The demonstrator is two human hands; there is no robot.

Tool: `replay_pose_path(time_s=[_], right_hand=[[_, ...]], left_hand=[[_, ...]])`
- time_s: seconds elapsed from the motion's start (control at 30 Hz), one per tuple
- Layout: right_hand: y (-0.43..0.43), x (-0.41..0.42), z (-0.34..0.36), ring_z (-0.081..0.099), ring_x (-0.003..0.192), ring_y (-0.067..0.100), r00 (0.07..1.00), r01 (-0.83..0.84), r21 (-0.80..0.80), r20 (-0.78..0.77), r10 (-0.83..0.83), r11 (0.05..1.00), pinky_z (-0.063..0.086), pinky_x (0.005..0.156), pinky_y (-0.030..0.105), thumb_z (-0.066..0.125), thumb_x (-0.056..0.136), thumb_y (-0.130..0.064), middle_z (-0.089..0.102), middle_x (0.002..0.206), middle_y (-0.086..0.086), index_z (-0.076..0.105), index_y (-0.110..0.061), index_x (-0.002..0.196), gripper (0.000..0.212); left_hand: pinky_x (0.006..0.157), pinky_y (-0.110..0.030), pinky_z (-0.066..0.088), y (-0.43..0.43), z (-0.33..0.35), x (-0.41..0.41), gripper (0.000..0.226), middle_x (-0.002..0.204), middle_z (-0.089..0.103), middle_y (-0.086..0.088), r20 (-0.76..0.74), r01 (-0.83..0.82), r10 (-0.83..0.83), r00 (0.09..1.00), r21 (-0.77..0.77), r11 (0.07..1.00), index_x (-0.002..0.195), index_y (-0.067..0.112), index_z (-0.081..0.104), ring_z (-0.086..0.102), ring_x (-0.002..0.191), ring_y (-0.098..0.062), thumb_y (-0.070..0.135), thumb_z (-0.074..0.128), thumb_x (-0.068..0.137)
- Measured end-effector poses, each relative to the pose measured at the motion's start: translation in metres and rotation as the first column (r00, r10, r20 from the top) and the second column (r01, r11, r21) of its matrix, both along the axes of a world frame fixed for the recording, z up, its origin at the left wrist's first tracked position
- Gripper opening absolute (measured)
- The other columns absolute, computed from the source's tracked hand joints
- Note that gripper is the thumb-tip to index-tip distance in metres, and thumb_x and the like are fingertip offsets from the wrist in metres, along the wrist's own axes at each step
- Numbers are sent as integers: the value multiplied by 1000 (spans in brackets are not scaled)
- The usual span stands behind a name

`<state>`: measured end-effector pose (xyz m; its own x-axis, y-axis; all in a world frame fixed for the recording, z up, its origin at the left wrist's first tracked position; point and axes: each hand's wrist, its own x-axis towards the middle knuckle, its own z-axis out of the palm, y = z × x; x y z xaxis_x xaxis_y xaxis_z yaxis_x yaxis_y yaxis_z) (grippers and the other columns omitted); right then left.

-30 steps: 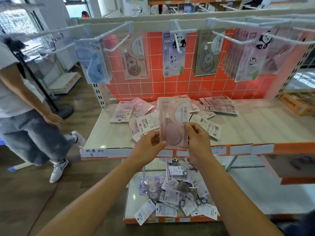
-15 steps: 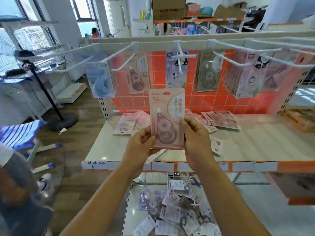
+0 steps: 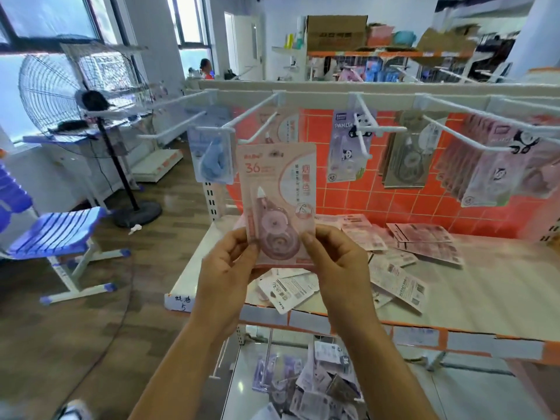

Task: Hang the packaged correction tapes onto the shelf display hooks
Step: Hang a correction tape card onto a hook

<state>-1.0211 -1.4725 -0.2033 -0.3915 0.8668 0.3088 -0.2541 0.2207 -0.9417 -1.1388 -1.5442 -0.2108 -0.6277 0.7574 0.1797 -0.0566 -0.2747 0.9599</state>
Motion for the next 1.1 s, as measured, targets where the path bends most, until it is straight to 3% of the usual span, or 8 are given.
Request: replay_pose_path(time_s=[0.27, 0.73, 0.9, 1.1], right_hand=[[-12, -35, 6, 69, 85, 11, 999, 36, 34, -37, -35, 999, 54, 74, 21, 57, 92, -5, 74, 87, -5, 71, -19, 92, 20], [-5, -58, 0, 68, 77, 8, 988, 156, 41, 16, -156, 987, 52, 69, 17, 59, 91, -8, 73, 81, -6, 72, -19, 89, 17], [0, -65, -10, 69, 80, 14, 977, 210, 40, 27, -211, 977, 57, 73, 30, 60, 91, -11, 73, 83, -3, 72, -20, 89, 15], [11, -75, -16, 70, 81, 16, 968, 247, 6, 43, -247, 969, 58, 75, 35, 60, 91, -19, 73, 83, -3, 70, -22, 88, 11]], left_hand=[[65, -20, 55, -8, 11, -35, 23, 91, 74, -3, -82, -18, 22, 996, 49, 999, 99, 17, 65, 72, 84, -16, 1, 49, 95], [67, -21, 56, 11, 3, -63, 26, 85, 74, -1, -28, 38, -37, 999, 50, 998, 93, 19, 67, 72, 81, -16, 0, 50, 94], [67, -21, 57, 16, -4, -69, 19, 88, 75, -3, -12, 47, -46, 999, 41, 998, 98, 14, 68, 72, 83, -17, 4, 52, 94], [66, -22, 57, 28, -11, -77, 15, 88, 75, -1, 10, 52, -52, 999, 7, 999, 98, 13, 68, 72, 83, -16, 8, 54, 93]])
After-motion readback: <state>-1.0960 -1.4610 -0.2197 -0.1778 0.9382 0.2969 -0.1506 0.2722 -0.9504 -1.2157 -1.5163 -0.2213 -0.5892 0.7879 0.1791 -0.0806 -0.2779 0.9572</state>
